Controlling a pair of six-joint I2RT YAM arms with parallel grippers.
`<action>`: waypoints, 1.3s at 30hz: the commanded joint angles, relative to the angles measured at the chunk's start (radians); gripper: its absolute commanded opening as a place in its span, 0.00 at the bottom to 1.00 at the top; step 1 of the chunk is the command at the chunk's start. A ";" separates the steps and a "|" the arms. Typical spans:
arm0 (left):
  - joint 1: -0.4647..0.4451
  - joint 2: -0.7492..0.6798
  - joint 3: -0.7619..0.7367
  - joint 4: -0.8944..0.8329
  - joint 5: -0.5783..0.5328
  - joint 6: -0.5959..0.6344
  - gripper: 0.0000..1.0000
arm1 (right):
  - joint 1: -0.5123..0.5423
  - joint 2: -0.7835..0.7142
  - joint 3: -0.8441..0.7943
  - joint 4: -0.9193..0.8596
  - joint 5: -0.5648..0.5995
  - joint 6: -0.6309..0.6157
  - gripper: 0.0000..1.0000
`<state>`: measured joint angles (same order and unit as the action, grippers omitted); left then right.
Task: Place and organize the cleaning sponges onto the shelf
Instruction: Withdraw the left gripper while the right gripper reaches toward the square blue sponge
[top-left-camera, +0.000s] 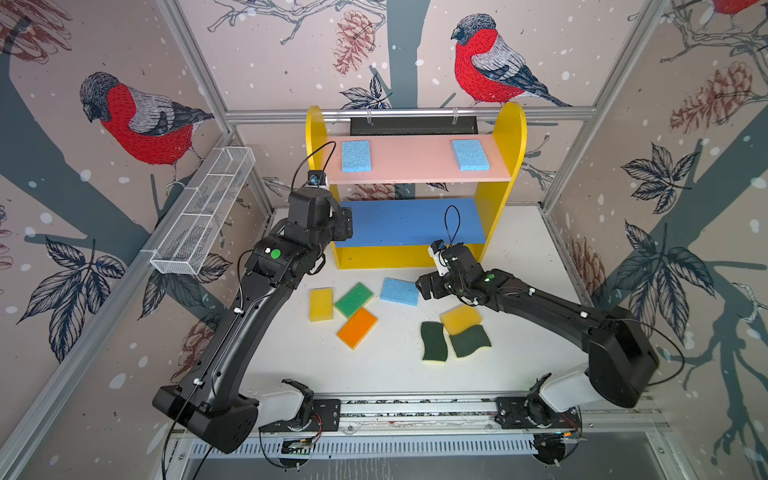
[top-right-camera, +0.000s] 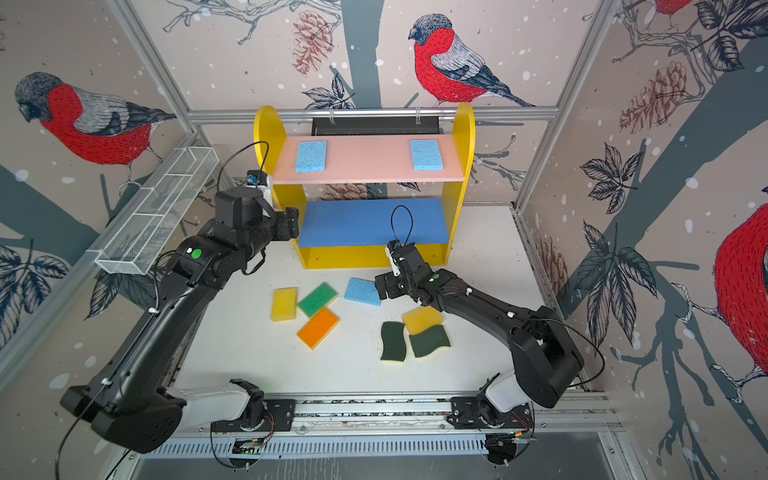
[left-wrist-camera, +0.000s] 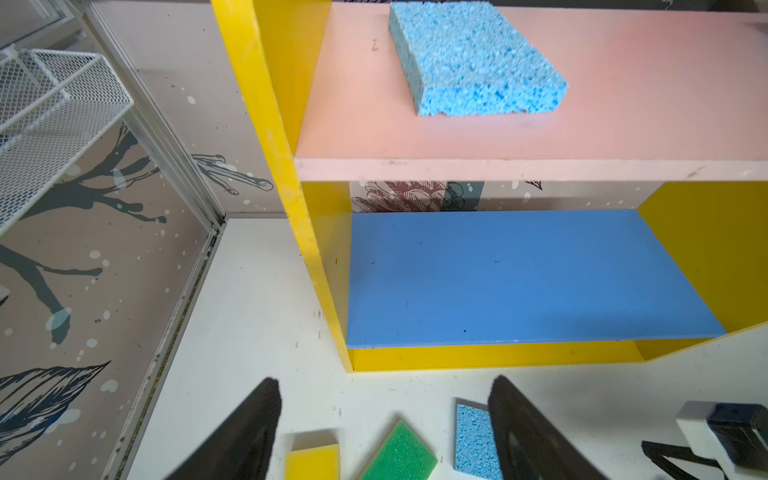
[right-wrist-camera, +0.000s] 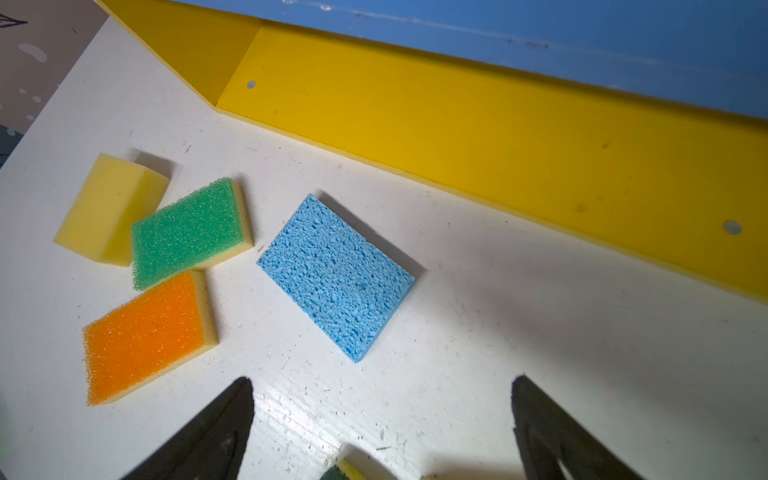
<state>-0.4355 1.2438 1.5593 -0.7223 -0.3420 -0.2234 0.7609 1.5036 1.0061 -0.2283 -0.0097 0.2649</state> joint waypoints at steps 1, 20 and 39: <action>0.000 -0.041 -0.078 0.039 0.005 -0.039 0.79 | 0.013 0.022 0.001 0.064 -0.029 0.028 0.96; 0.001 -0.151 -0.556 0.242 0.106 -0.180 0.76 | -0.002 0.185 0.032 0.109 -0.003 0.017 0.90; 0.003 -0.132 -0.609 0.294 0.142 -0.166 0.74 | -0.050 0.387 0.156 0.140 -0.066 -0.027 0.75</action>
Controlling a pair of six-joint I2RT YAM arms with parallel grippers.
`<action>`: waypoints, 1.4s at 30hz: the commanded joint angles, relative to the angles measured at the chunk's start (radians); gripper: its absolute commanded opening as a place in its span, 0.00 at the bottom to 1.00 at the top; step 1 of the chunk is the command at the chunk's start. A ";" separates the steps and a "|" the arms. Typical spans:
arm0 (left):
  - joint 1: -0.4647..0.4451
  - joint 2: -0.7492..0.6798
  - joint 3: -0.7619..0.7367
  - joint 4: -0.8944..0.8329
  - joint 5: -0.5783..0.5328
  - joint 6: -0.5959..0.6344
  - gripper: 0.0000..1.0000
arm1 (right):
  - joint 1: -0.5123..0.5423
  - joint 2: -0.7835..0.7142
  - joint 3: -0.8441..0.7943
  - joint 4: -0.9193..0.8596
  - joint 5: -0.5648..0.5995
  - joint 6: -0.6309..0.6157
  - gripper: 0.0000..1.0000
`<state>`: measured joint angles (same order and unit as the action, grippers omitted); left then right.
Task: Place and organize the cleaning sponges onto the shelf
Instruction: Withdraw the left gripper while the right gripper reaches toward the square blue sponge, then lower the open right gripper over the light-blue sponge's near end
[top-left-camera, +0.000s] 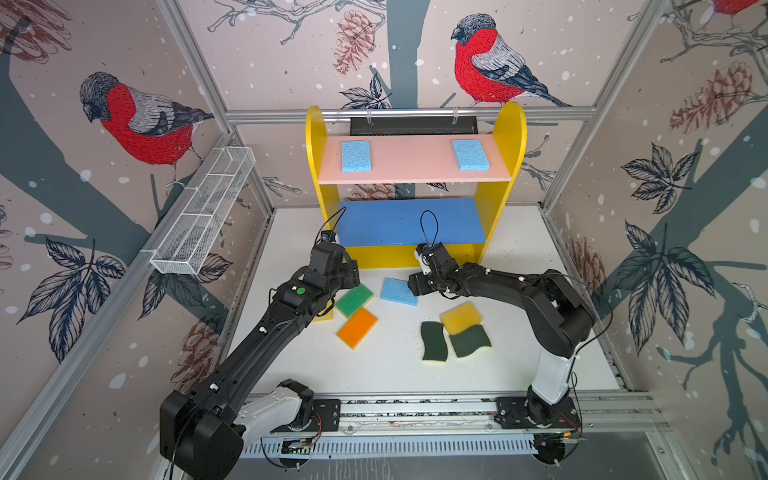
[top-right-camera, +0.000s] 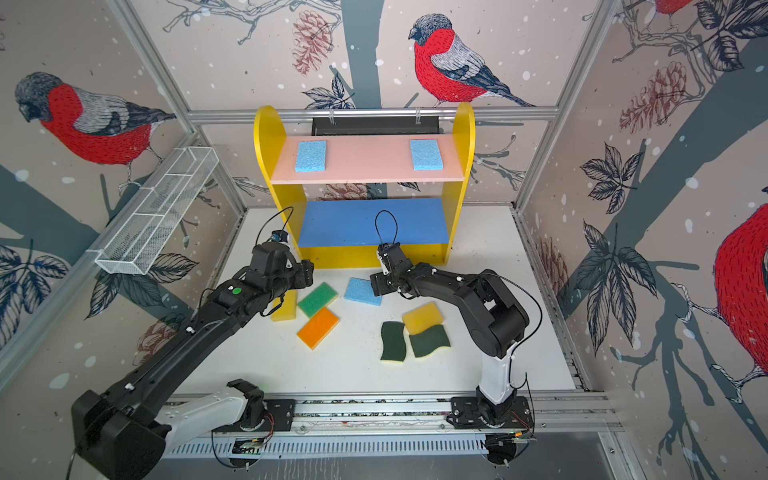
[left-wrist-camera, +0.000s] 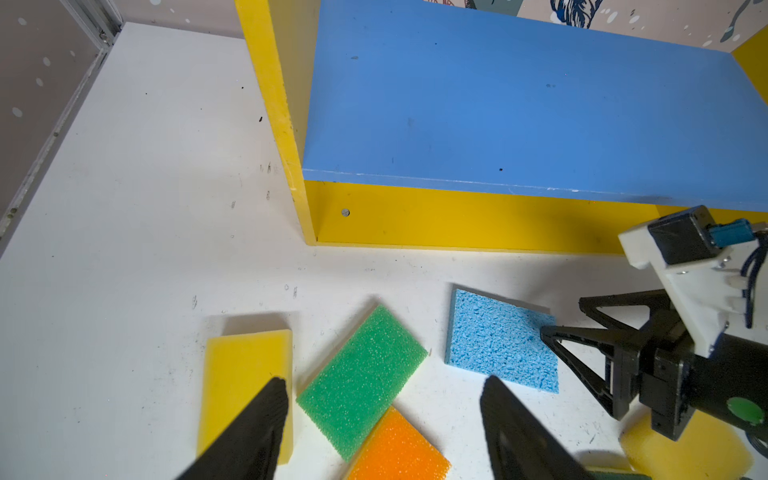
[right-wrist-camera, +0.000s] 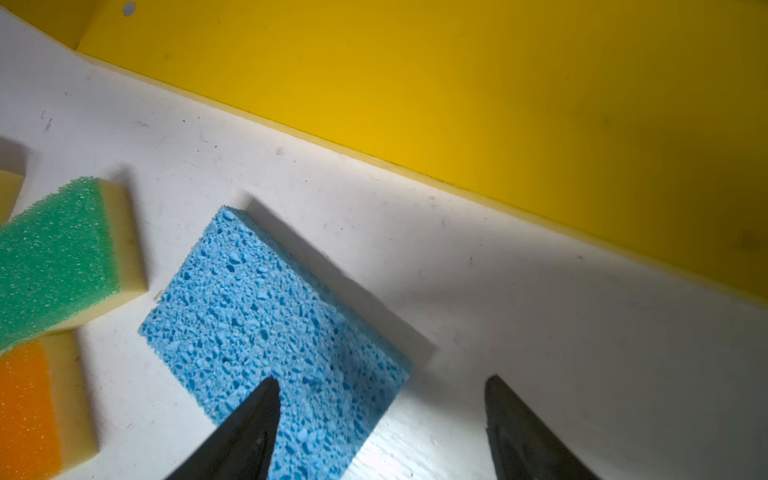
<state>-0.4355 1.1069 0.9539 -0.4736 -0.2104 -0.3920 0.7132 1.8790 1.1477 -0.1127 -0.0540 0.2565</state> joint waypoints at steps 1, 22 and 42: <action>0.003 0.007 -0.003 0.047 0.011 0.002 0.74 | -0.003 0.019 0.020 0.024 -0.030 -0.020 0.73; 0.003 0.008 0.013 0.033 0.025 -0.008 0.73 | -0.001 0.049 0.017 0.017 -0.140 -0.048 0.55; 0.003 -0.036 0.028 0.015 0.062 -0.028 0.73 | 0.100 0.009 -0.020 -0.068 -0.111 -0.075 0.57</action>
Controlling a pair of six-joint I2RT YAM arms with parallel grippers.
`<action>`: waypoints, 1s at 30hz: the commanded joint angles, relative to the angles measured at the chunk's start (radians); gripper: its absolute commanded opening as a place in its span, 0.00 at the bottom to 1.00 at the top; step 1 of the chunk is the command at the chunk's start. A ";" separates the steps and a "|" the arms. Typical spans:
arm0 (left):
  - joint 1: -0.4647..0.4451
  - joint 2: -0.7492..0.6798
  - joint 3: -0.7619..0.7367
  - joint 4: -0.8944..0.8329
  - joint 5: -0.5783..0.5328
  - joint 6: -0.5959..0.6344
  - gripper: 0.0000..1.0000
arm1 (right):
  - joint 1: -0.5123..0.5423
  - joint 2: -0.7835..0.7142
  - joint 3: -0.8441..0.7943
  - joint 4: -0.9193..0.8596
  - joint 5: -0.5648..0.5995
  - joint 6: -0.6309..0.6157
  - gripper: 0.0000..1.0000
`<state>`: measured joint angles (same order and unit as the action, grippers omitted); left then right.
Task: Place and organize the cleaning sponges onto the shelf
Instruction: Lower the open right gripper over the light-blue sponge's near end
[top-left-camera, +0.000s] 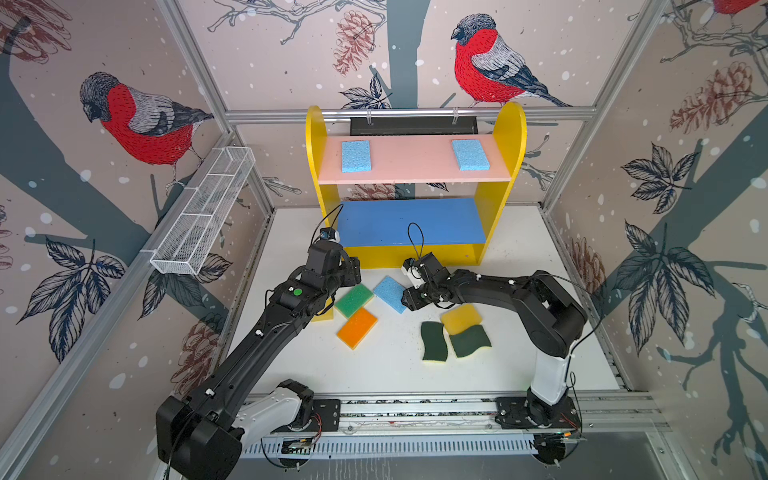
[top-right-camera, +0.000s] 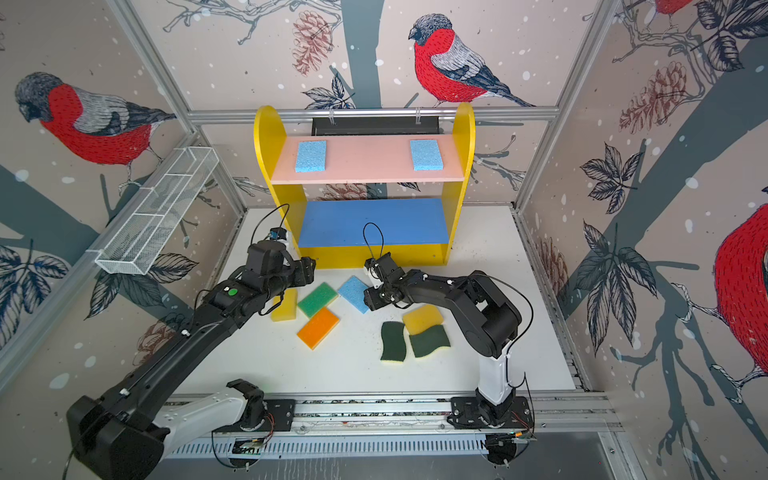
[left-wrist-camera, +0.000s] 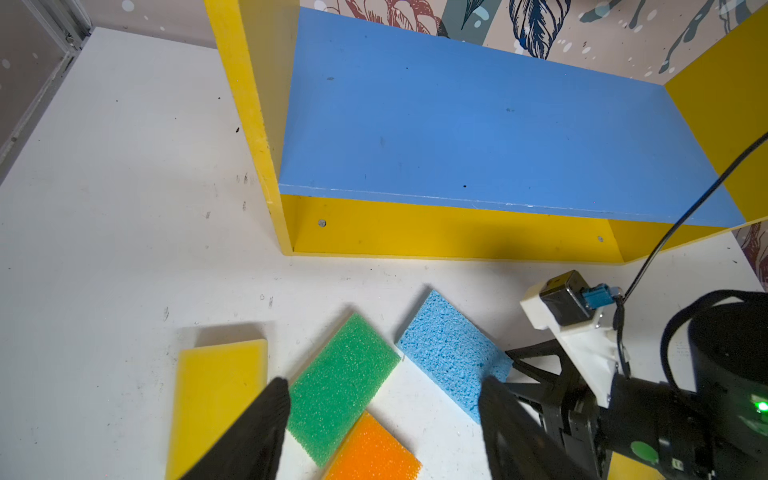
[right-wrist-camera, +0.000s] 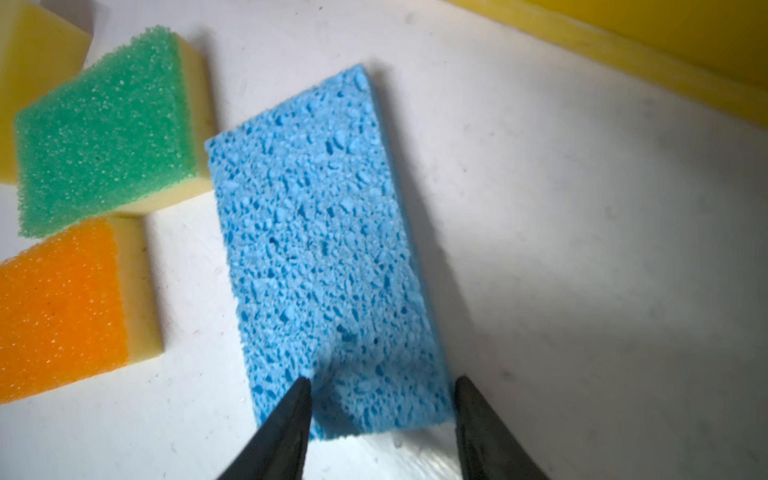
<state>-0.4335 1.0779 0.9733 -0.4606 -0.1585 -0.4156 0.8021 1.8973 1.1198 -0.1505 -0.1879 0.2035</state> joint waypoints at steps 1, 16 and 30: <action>0.001 -0.011 0.008 0.001 0.011 -0.003 0.73 | 0.016 -0.009 0.010 -0.036 0.028 -0.023 0.57; 0.001 -0.041 -0.003 -0.019 0.007 -0.007 0.75 | 0.096 -0.030 -0.009 -0.057 0.047 -0.031 0.77; 0.001 -0.059 -0.015 -0.044 -0.008 -0.023 0.77 | 0.169 -0.045 0.001 -0.059 0.178 -0.005 0.94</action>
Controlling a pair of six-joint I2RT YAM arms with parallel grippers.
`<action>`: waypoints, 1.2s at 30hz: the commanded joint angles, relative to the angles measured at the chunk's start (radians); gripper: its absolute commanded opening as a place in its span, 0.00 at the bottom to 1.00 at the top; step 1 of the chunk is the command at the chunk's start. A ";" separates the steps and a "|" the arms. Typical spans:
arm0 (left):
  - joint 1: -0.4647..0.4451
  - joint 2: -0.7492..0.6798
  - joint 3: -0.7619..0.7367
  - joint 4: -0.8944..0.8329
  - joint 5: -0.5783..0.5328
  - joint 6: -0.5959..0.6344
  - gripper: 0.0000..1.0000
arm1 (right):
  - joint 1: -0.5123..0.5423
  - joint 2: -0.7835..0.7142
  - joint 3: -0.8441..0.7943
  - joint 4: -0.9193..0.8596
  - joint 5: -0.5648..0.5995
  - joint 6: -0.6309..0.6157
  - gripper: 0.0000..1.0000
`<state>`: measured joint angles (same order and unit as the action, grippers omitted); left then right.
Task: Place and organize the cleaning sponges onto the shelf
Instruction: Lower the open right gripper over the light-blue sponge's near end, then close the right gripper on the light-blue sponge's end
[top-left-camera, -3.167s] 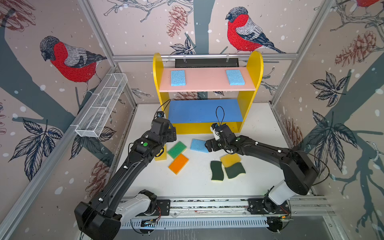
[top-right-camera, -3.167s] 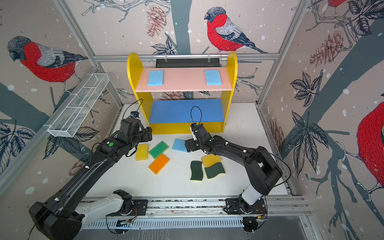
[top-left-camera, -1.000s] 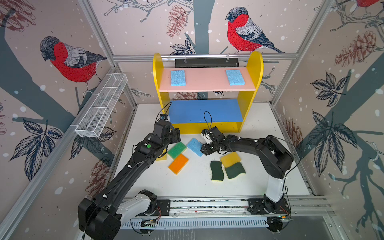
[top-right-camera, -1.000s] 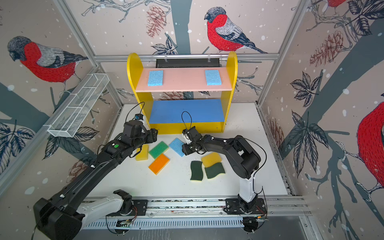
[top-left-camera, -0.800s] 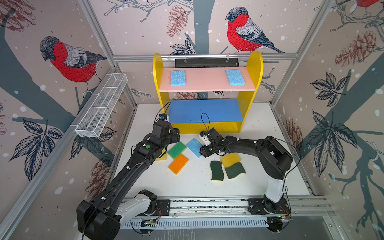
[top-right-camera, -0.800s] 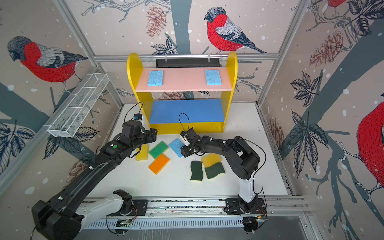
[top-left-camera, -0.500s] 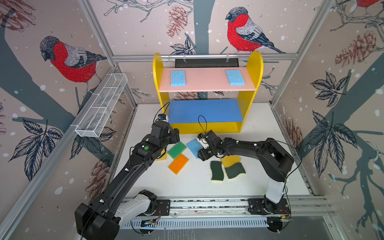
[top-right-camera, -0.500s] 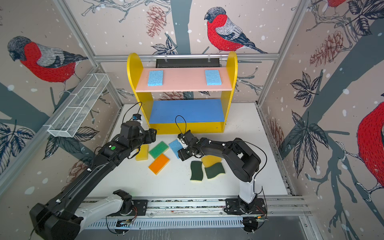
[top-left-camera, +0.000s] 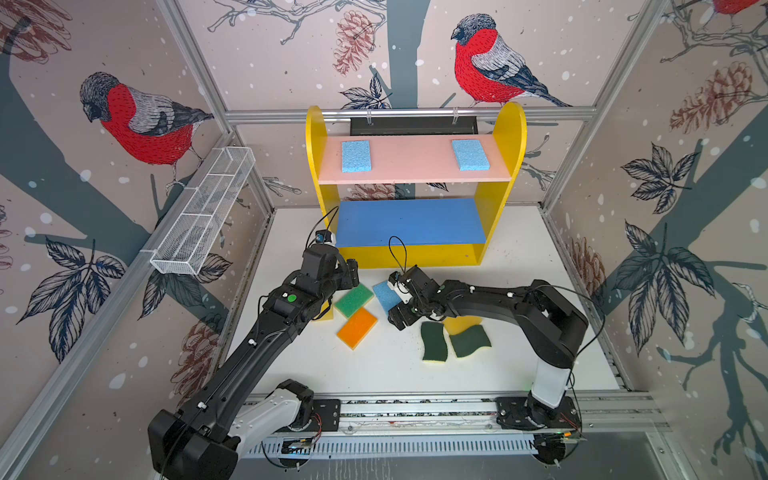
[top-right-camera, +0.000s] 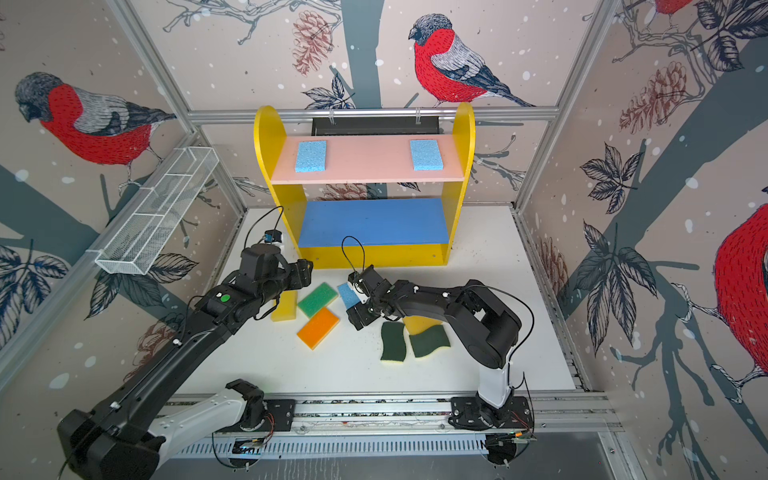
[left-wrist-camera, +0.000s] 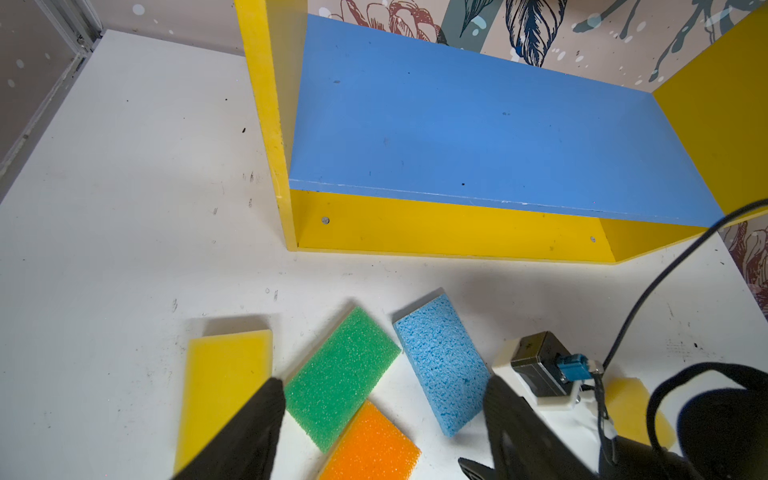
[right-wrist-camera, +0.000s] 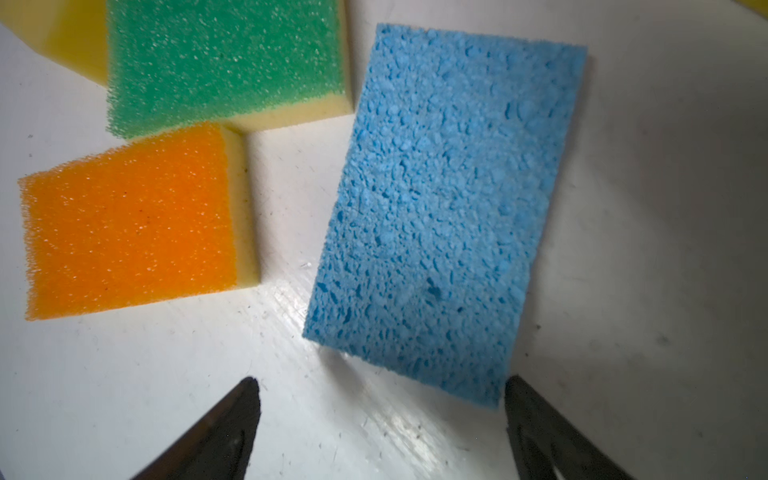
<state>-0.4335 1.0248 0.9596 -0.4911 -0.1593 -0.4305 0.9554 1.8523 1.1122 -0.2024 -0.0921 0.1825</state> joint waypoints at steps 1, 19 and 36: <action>0.001 -0.009 -0.003 -0.015 -0.008 -0.010 0.77 | 0.023 0.005 0.017 -0.016 0.110 0.026 0.95; 0.001 -0.052 -0.018 -0.038 -0.026 -0.014 0.78 | 0.059 0.053 0.047 0.001 0.212 0.157 1.00; 0.001 -0.046 -0.029 -0.042 -0.041 -0.008 0.78 | 0.063 0.118 0.105 -0.024 0.237 0.166 0.99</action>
<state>-0.4335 0.9787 0.9298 -0.5301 -0.1867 -0.4442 1.0145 1.9575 1.2037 -0.2115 0.1265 0.3393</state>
